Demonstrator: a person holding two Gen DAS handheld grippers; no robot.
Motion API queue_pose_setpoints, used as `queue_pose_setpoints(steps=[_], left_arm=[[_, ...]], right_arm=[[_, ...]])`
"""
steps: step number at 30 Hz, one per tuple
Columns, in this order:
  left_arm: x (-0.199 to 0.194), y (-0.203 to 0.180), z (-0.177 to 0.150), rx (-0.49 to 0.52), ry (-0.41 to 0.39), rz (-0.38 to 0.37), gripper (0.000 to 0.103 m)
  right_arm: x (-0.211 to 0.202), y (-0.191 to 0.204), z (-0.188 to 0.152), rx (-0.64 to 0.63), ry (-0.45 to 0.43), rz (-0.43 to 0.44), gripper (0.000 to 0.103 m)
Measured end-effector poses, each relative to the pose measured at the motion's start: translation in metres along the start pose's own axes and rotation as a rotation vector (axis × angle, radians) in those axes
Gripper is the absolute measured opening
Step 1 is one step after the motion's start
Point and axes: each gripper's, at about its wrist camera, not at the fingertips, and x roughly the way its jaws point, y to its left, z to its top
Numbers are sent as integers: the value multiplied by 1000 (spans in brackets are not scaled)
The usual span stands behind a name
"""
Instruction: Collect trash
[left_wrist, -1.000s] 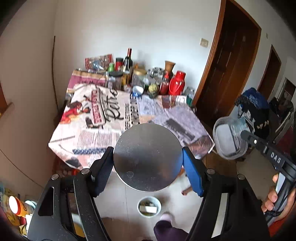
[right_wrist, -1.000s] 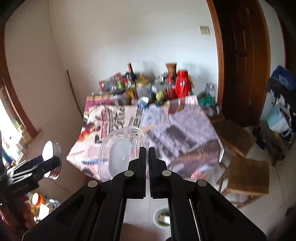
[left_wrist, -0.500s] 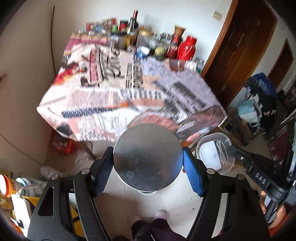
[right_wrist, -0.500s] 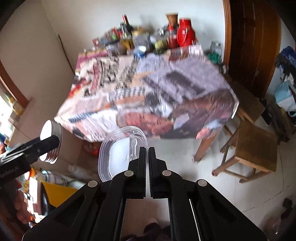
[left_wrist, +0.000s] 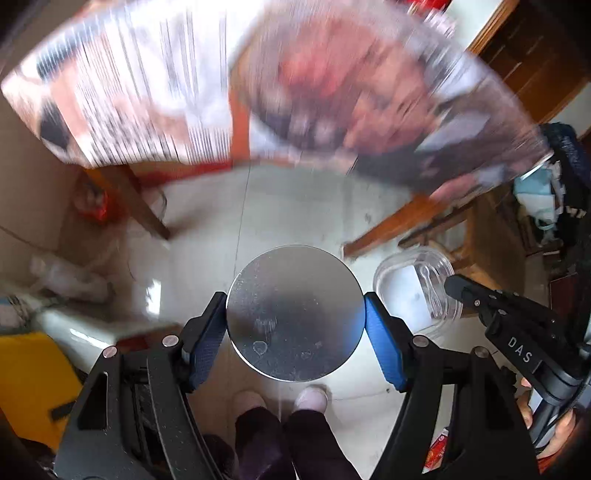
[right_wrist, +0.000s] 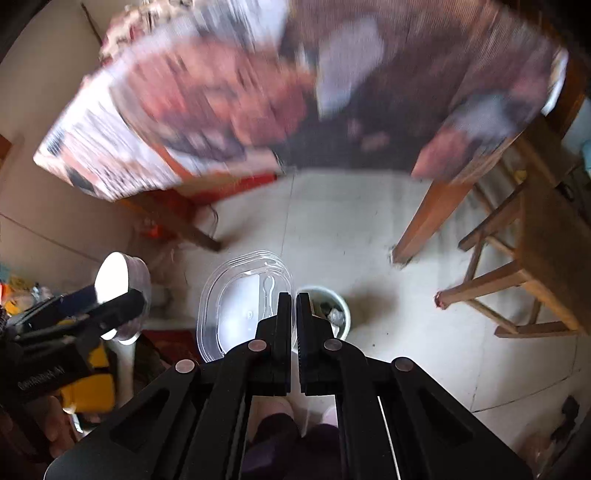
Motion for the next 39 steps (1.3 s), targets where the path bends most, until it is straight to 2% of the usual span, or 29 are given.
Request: queue_pose_setpoints(steps=[5, 11, 12, 15, 17, 22, 26, 29, 31, 35, 39], left_arm=[[89, 21, -34, -30, 130, 15, 72], [156, 48, -60, -69, 194, 50, 72], [165, 51, -62, -76, 204, 50, 72], [184, 56, -65, -93, 230, 36, 72], [196, 55, -64, -91, 245, 28, 72], [210, 43, -58, -71, 259, 3, 72], [218, 32, -47, -91, 294, -53, 72], [222, 21, -41, -96, 320, -47, 84], [219, 16, -37, -106, 321, -42, 88], [202, 9, -34, -125, 329, -47, 88], [159, 2, -26, -117, 288, -36, 88]], right_arm=[[82, -17, -23, 5, 74, 5, 3], [147, -26, -37, -8, 128, -4, 4], [155, -27, -37, -3, 151, 0, 7], [183, -36, -42, 38, 259, 6, 28], [183, -42, -45, 67, 267, 24, 29], [169, -52, -48, 83, 256, 0, 34], [150, -59, -42, 80, 233, -19, 34], [138, -61, -35, 84, 211, -25, 38], [131, -61, -31, 89, 198, -10, 53], [102, -57, -22, 109, 154, 13, 54], [68, -45, -13, 90, 125, 6, 54]])
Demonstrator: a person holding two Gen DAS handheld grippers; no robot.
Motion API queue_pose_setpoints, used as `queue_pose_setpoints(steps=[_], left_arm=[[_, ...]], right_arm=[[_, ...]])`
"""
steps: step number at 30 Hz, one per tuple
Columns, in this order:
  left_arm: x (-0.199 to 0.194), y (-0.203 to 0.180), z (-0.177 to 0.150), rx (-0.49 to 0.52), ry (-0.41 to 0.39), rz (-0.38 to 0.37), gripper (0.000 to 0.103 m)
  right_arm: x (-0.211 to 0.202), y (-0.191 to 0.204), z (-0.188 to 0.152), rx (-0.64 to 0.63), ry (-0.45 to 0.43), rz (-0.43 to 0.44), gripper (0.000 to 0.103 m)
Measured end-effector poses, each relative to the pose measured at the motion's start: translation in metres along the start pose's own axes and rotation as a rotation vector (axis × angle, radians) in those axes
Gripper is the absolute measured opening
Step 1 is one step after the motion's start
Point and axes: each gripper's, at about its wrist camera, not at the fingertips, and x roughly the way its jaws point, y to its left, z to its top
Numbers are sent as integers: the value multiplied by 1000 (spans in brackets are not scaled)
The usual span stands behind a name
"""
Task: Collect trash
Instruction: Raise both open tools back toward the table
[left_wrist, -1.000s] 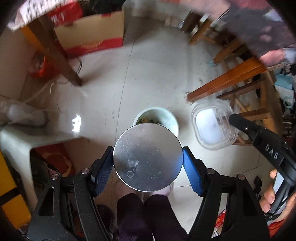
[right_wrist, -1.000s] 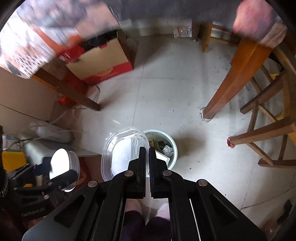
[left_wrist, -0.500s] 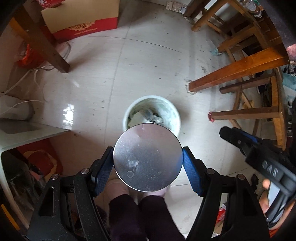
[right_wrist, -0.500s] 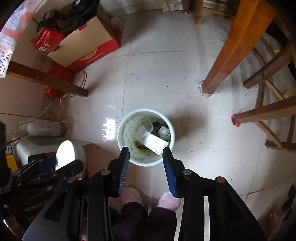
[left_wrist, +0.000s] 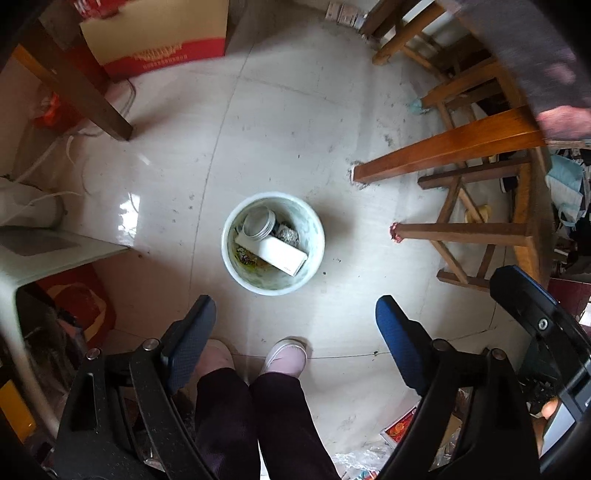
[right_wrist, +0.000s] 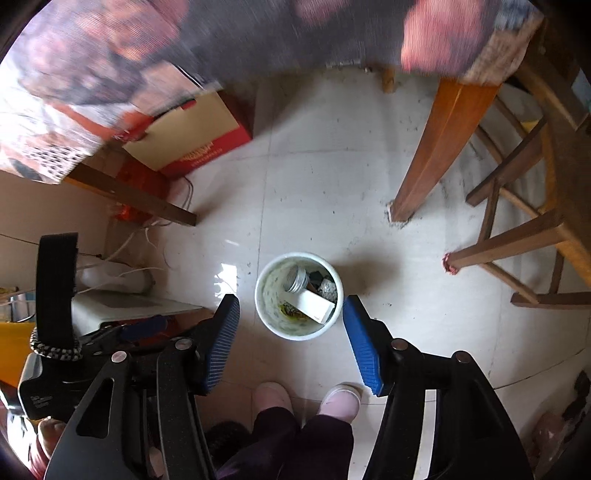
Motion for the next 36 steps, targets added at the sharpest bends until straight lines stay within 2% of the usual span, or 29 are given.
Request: queue_pose_setpoints(steps=[8, 12, 17, 23, 26, 31, 36], left_arm=[[-125, -24, -13, 74, -137, 52, 88], [-200, -36, -23, 96, -217, 41, 88], [-288, -52, -39, 129, -342, 31, 88], [-384, -66, -60, 188, -486, -8, 88], [-432, -73, -75, 226, -591, -13, 88], [-496, -76, -96, 274, -737, -18, 88], [-549, -72, -115, 328, -879, -39, 88]], right_arm=[[-100, 32, 2, -14, -69, 5, 54], [-158, 51, 2, -17, -126, 25, 54], [-237, 80, -3, -56, -237, 22, 54], [-309, 102, -12, -92, -355, -4, 55], [-341, 114, -15, -109, -419, -12, 55], [-399, 139, -25, -143, -572, -43, 55], [-440, 164, -33, -168, -720, -87, 55]])
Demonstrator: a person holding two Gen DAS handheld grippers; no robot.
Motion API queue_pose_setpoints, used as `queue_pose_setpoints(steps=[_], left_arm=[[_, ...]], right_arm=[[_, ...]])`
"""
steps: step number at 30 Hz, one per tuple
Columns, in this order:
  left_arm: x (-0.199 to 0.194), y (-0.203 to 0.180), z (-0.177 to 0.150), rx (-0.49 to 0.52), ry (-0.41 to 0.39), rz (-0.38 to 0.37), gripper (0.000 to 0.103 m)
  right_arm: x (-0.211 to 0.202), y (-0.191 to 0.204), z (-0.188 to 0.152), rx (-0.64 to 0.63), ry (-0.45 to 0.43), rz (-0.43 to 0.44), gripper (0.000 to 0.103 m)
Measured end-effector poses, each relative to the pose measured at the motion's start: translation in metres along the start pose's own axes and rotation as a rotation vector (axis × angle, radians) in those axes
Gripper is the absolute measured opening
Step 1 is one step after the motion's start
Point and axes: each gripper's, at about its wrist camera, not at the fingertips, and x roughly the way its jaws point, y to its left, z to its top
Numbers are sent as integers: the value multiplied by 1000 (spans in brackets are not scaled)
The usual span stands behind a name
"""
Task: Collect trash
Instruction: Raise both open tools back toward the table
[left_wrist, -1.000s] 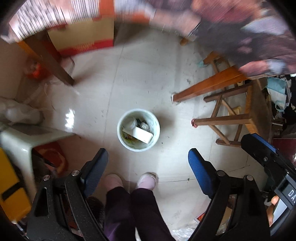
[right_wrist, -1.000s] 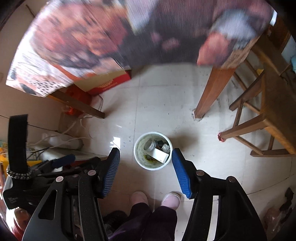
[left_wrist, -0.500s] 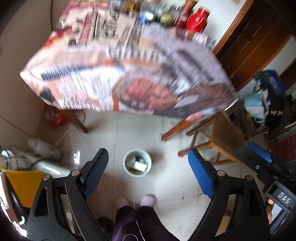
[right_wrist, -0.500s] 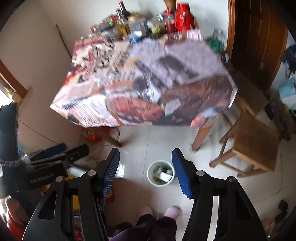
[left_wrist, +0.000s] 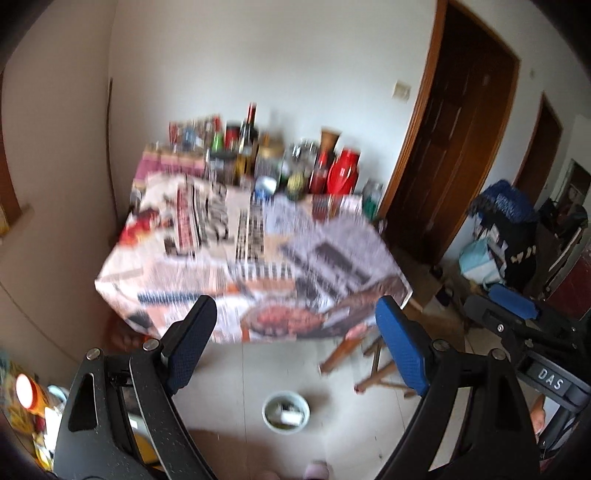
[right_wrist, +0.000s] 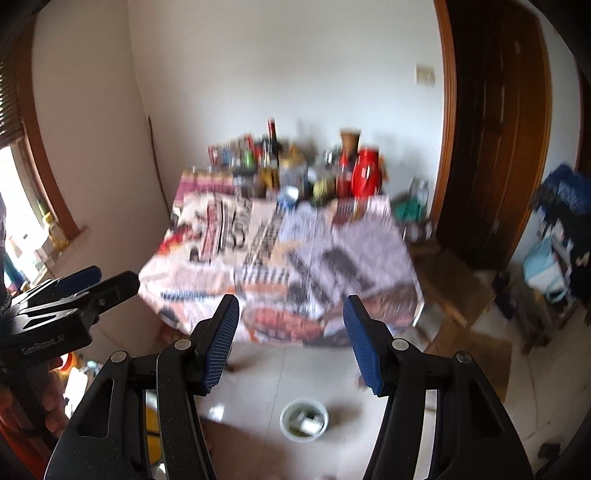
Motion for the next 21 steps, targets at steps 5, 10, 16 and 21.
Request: queue_pose_setpoints(steps=[5, 10, 16, 21], left_arm=[[-38, 2, 18, 49, -137, -26, 88], [-56, 5, 33, 77, -210, -53, 88], [-46, 7, 52, 78, -245, -64, 88], [-21, 4, 68, 83, -256, -40, 88]], right_arm=[[-29, 13, 17, -3, -142, -28, 69], [-43, 21, 30, -13, -244, -61, 83], [-32, 13, 49, -12, -290, -99, 93], [-10, -7, 67, -1, -314, -105, 93]])
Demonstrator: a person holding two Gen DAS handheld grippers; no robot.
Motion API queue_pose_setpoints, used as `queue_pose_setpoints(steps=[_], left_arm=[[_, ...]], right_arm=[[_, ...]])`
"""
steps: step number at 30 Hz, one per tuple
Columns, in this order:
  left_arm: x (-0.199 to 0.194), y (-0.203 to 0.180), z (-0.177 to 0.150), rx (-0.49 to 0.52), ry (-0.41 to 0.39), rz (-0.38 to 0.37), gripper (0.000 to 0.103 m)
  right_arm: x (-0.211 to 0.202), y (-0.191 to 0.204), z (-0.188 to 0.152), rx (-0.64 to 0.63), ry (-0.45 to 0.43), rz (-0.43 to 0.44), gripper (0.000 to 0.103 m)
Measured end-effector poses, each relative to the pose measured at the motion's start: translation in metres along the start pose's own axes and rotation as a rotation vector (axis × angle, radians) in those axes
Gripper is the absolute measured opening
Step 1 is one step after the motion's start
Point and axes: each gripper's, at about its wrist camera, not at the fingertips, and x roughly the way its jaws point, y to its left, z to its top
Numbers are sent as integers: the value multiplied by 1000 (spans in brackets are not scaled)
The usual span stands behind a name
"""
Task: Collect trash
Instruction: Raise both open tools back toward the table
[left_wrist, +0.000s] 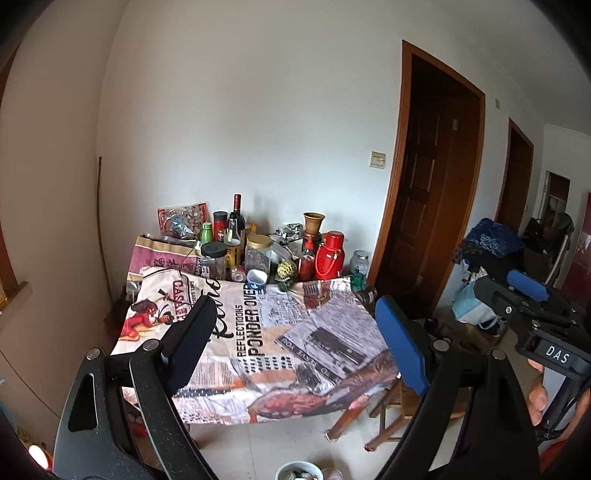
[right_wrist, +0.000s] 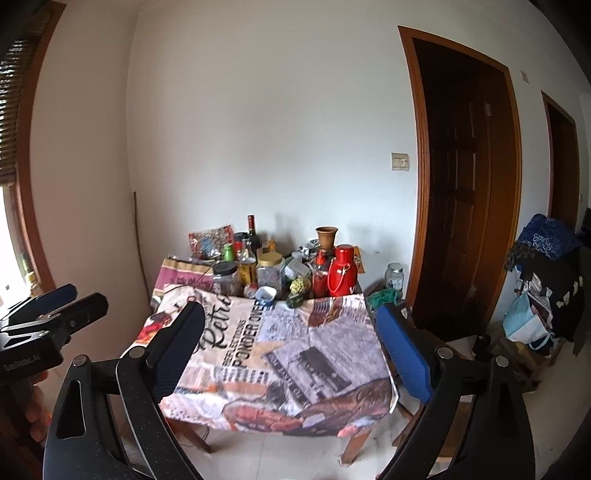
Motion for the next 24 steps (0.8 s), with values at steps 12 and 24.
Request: queue_pose_setpoints(steps=[12, 24], left_arm=[[115, -25, 53, -12, -37, 101, 102], [221, -29, 72, -64, 22, 196, 102]], right_arm=[[88, -69, 49, 8, -7, 11, 103], [201, -105, 56, 5, 174, 83, 103]])
